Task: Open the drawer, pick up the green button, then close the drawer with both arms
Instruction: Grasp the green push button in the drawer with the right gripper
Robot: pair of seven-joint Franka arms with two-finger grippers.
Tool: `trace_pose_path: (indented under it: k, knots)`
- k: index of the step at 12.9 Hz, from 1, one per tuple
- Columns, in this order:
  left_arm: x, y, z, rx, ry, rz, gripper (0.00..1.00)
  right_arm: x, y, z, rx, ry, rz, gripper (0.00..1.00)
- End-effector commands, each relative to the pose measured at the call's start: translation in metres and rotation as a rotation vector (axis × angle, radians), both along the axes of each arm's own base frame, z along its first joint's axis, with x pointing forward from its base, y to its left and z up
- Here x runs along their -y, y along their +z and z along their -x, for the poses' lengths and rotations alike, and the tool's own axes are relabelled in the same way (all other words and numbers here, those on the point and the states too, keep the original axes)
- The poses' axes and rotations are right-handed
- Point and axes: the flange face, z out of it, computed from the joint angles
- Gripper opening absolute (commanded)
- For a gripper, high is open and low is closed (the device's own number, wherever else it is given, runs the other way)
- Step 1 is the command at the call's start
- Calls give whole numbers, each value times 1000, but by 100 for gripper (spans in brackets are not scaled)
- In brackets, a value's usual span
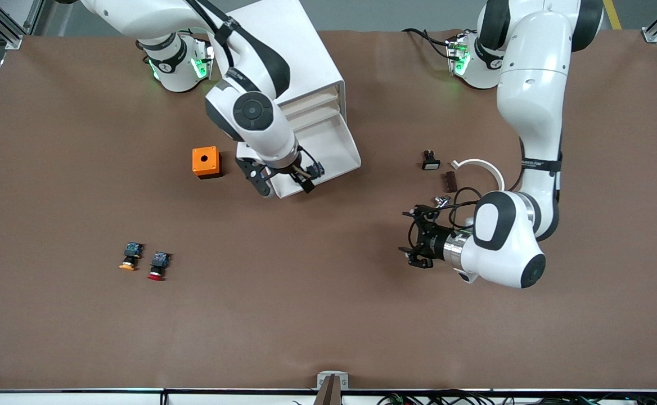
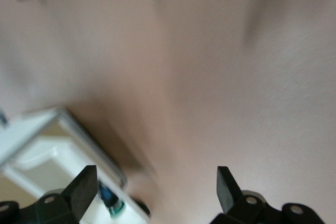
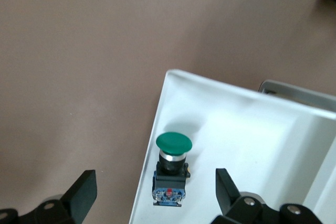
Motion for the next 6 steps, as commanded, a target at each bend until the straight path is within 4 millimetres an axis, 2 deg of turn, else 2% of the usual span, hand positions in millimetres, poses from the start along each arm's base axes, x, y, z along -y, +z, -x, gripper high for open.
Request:
trace_pose_path:
  k: [1,3,6]
  knots:
    - [-9,62,13,165,-297,-55,100,-4,-17,14,28,3,5,100]
    - [-27,88,14,225,-451,-70,100,-14,-30,23,23,-7,4,100]
    - [-39,93,10,263,-522,-40,100,-24,-54,30,38,-30,20,100]
